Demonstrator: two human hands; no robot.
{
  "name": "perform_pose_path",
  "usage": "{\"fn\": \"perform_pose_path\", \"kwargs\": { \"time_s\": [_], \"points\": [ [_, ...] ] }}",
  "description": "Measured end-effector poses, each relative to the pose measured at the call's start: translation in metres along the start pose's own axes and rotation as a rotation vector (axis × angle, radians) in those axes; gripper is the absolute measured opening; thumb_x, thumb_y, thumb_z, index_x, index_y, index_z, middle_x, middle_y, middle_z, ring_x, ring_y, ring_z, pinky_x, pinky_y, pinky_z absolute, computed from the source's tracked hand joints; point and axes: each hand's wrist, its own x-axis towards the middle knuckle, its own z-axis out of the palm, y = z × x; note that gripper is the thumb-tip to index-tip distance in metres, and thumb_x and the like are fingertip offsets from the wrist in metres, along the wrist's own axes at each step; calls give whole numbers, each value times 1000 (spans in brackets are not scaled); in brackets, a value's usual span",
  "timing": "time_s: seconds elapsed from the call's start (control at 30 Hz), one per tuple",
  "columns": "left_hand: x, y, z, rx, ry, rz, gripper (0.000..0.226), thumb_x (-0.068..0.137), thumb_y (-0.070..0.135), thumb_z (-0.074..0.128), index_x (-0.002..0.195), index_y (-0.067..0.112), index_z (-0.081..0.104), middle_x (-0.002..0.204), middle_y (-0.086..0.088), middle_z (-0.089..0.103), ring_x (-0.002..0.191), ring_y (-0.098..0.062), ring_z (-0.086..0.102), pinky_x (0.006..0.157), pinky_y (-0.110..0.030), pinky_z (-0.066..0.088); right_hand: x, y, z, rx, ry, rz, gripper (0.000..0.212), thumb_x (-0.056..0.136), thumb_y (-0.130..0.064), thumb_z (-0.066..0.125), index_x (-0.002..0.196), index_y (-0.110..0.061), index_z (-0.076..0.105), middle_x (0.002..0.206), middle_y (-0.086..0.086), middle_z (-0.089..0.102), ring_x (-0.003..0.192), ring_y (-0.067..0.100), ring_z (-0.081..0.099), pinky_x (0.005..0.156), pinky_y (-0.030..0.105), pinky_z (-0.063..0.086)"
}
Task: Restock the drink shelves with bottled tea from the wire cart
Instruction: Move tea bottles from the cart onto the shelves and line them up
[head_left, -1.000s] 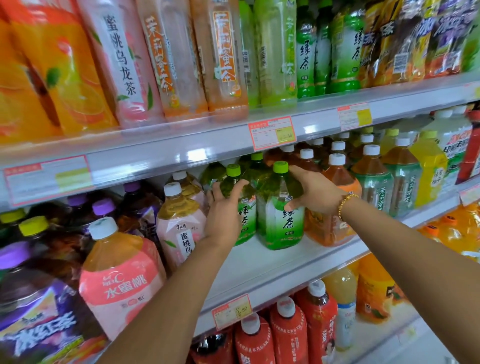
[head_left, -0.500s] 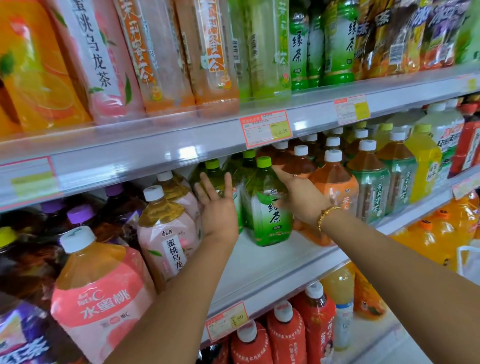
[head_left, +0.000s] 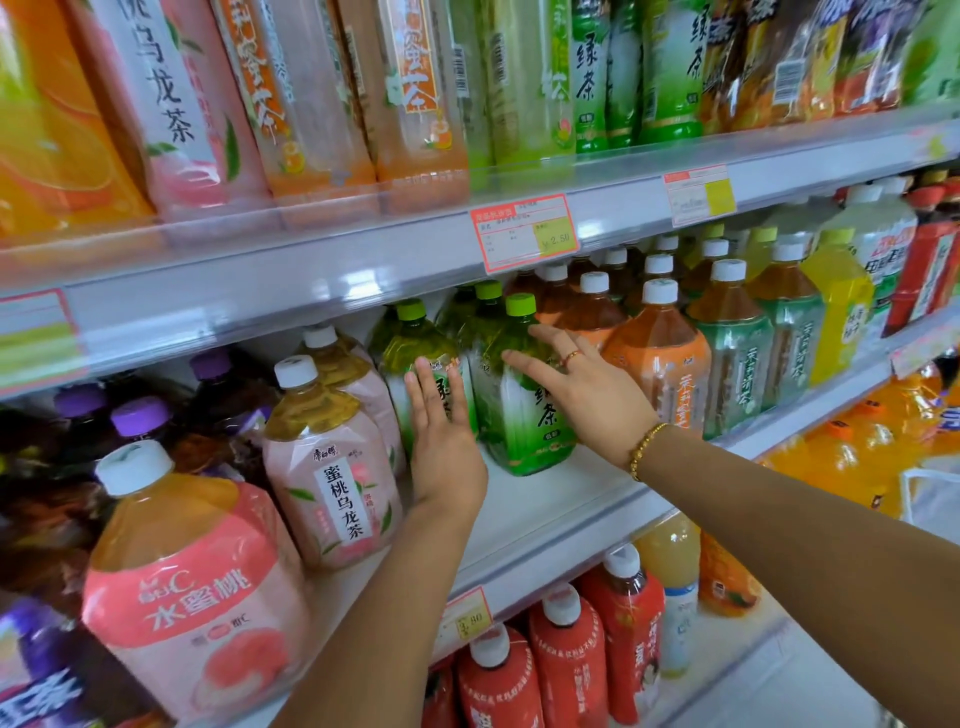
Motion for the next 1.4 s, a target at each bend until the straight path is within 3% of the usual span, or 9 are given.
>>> {"fn": "perform_pose_path", "kwargs": {
  "time_s": [0.23, 0.33, 0.5, 0.63, 0.73, 0.97, 1.1, 1.23, 1.4],
  "points": [
    [-23, 28, -43, -325, -140, -129, 66, 92, 17, 54, 150, 14, 23, 158, -13, 12, 141, -29, 28, 103, -35, 38, -15, 2, -56, 131, -173, -8, 46, 90, -6, 49, 133, -20, 44, 139, 9, 40, 117, 28, 49, 79, 35, 50],
    [-65, 62, -54, -602, -20, 18, 20, 92, 21, 56, 98, 7, 67, 96, -10, 71, 89, -27, 65, 77, -36, 50, -44, 24, -96, 67, -162, -56, 19, 93, -33, 48, 92, -15, 55, 97, 7, 59, 85, 25, 58, 65, 35, 43],
    [-100, 146, -48, -1025, -418, 106, 27, 88, 31, 61, 65, 17, 63, 62, 3, 67, 64, -10, 66, 61, -24, 53, -129, 79, -150, 22, -324, 153, 31, 89, -42, 54, 73, -16, 50, 76, 5, 59, 68, 22, 51, 58, 30, 35],
    [-109, 207, -16, -976, -720, 302, 20, 76, 45, 69, 91, 32, 67, 90, 10, 70, 90, -10, 65, 86, -36, 52, -210, 135, -146, 46, -642, 472, 32, 87, -44, 58, 74, -16, 55, 75, 3, 57, 73, 22, 53, 66, 32, 44],
    [-114, 240, -3, -969, -840, 348, 70, 66, 52, 71, 126, 18, 58, 122, 2, 62, 107, -11, 62, 97, -36, 48, -256, 167, -119, -39, -1008, 603, 42, 90, -43, 53, 102, -4, 64, 107, 8, 61, 102, 26, 56, 83, 30, 40],
    [-126, 257, 19, -1091, -945, 317, 55, 84, 1, 67, 132, 20, 48, 111, 22, 52, 99, 7, 52, 89, -15, 42, -374, 184, -67, 76, -1549, 837, 56, 90, -38, 57, 132, -3, 48, 125, 11, 56, 106, 22, 54, 93, 30, 40],
    [-124, 257, 17, -1102, -976, 335, 54, 84, -3, 64, 126, 28, 51, 111, 29, 54, 94, 23, 52, 84, 1, 39, -409, 179, -48, 323, -1466, 1140, 37, 88, -21, 60, 121, -2, 56, 85, 2, 55, 66, 10, 50, 59, 19, 48],
    [-120, 257, 14, -1044, -1028, 310, 48, 82, 1, 68, 126, 18, 59, 113, 22, 59, 106, 10, 56, 89, -5, 41, -428, 169, -35, 313, -1406, 1100, 36, 82, -20, 66, 115, -8, 57, 109, 9, 61, 101, 23, 60, 89, 31, 50],
    [-107, 261, 14, -855, -1129, 276, 48, 72, 7, 79, 117, 7, 65, 105, 6, 66, 99, -9, 61, 95, -31, 46, -410, 174, -80, 352, -1278, 1151, 19, 85, -22, 62, 97, -8, 68, 93, 11, 67, 80, 17, 55, 81, 29, 49]
  ]
}}
